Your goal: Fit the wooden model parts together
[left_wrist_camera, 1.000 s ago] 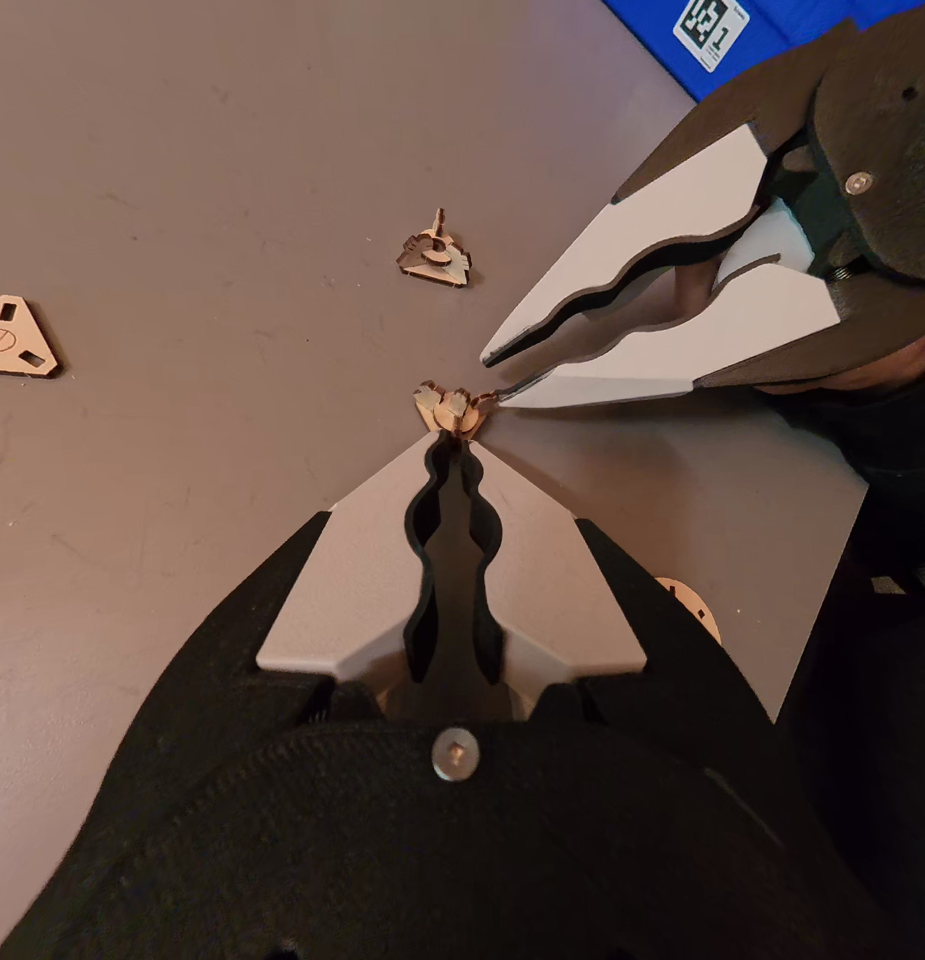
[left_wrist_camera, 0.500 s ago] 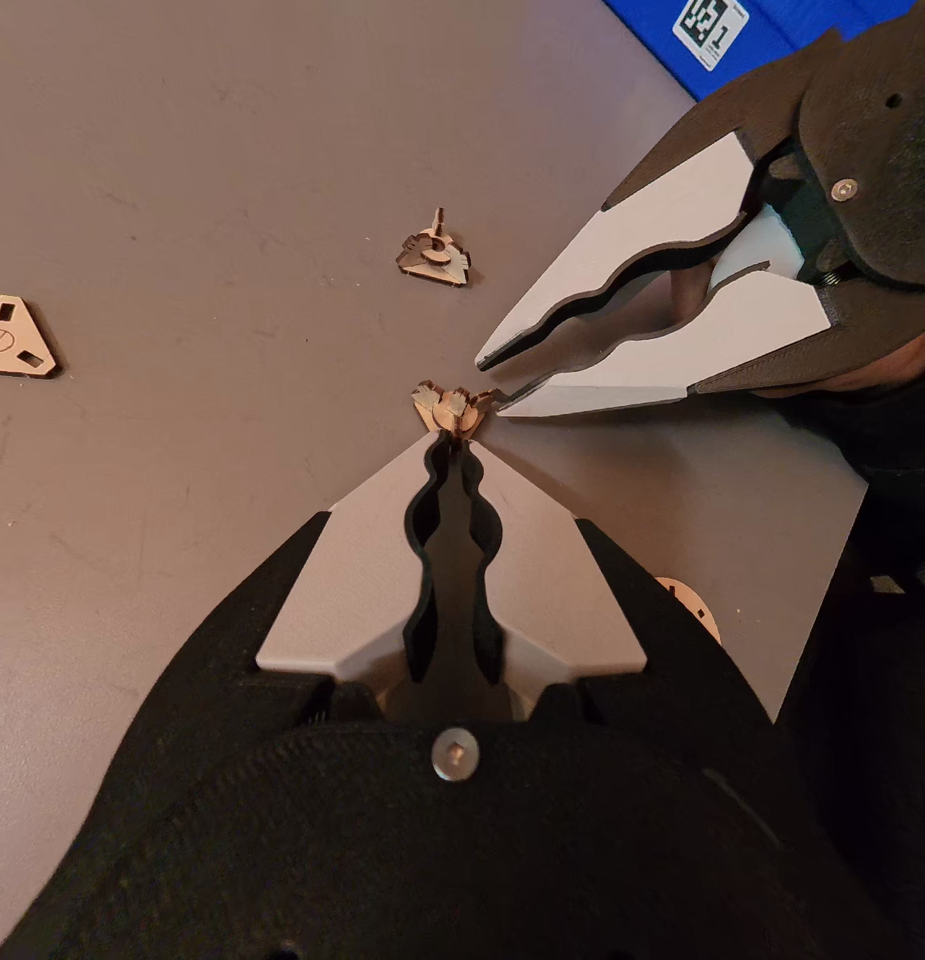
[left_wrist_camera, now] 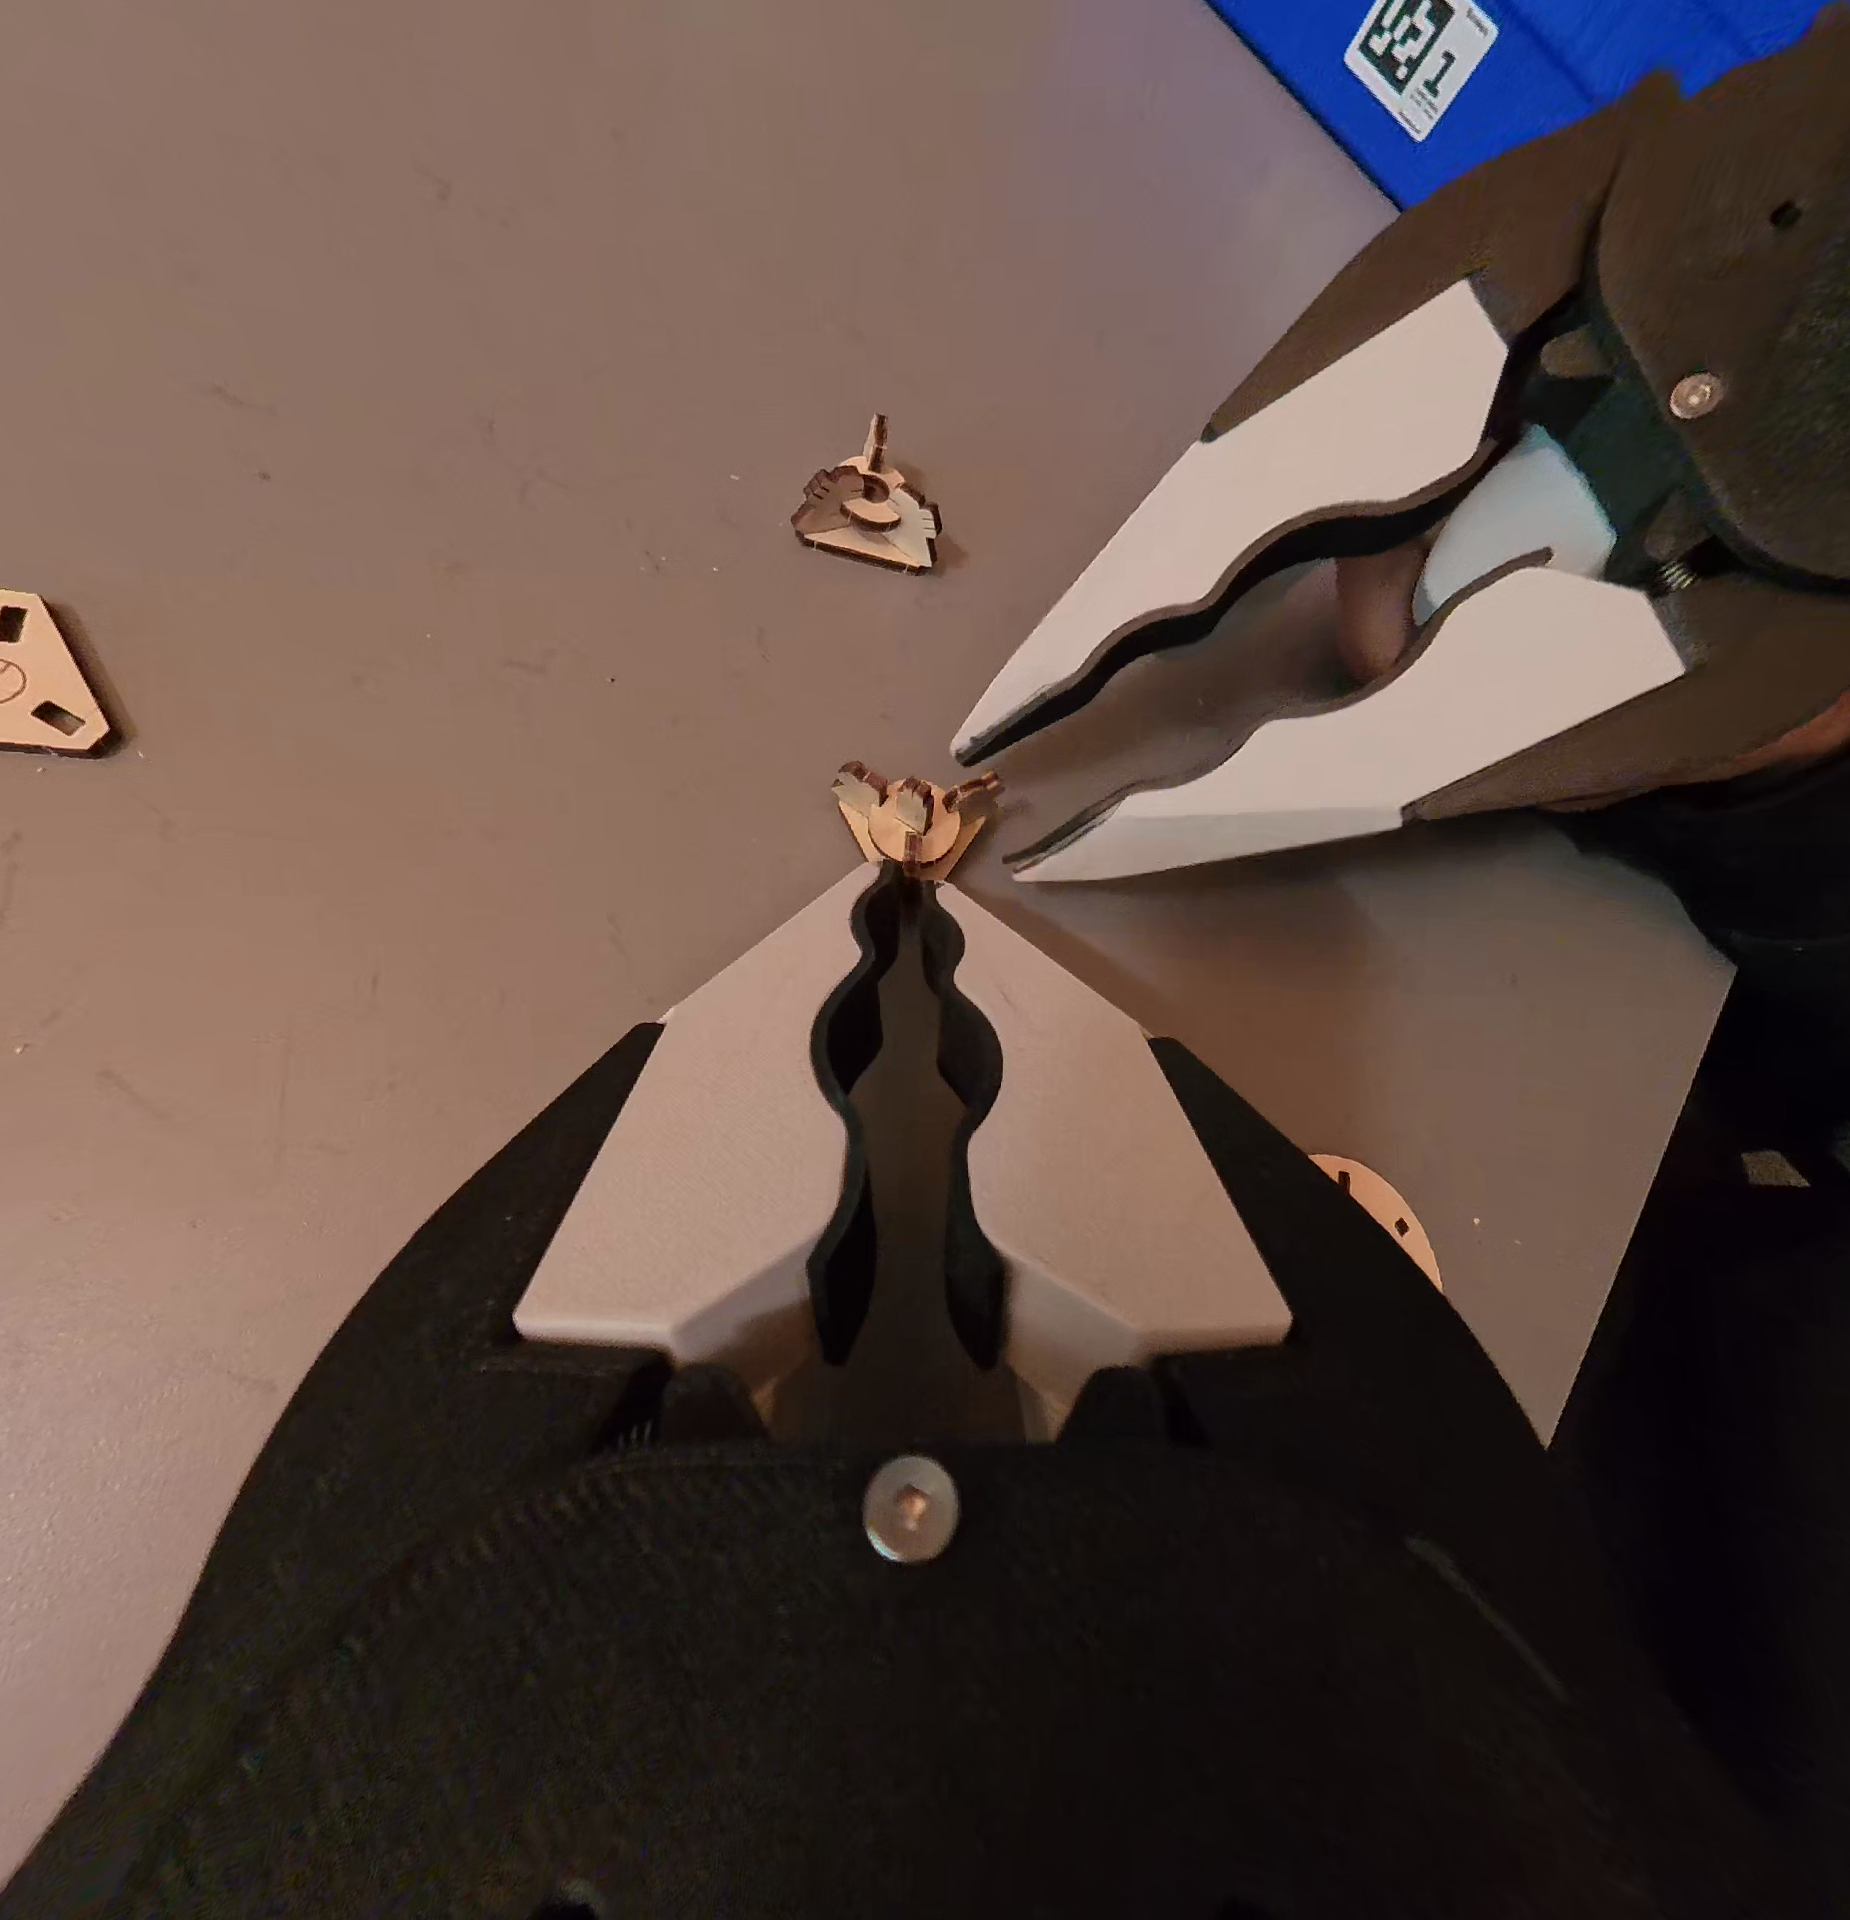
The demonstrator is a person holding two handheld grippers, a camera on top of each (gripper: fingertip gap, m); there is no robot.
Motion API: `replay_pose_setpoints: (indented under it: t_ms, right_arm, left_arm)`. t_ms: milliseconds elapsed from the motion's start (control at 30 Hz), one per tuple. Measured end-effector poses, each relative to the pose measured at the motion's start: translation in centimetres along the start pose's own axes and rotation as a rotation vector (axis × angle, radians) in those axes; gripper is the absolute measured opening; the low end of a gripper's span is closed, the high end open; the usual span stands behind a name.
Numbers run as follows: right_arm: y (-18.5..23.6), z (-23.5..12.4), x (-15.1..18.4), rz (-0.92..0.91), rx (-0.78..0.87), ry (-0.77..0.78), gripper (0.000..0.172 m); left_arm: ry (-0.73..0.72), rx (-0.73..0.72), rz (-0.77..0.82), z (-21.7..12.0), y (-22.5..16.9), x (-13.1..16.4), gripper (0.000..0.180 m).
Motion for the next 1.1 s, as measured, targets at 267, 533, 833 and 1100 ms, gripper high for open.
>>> replay_pose_setpoints:
  t_ms: [267,533,833,1100]
  right_arm:
    - [0.6,0.1,-0.4,-0.101,0.042,0.008,0.015]
    - [0.2,0.1,-0.3,-0.084,0.076,0.016,0.001]
    - [-0.4,0.2,0.0,0.061,0.002,-0.007,0.001]
    - [-1.0,0.3,-0.9,0.161,-0.081,0.127,0.001]
  left_arm:
    - [0.003,0.002,-0.001,0.0,0.0,0.0,0.002]
    - [0.004,0.004,0.001,0.0,0.0,0.0,0.002]
    - [0.014,0.0,0.006,0.1,-0.1,0.0,0.003]
    - [0.018,0.003,0.007,0.2,0.0,0.0,0.002]
Point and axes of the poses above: each gripper's, where its closed fingertips meet, z out along the fingers, x out of its underside, y = z × x across the jaws, the point moved 7 cm from there along -z, back along the fingers, and after that the axes turned 9 degrees about -x, right-handed, at the moved point
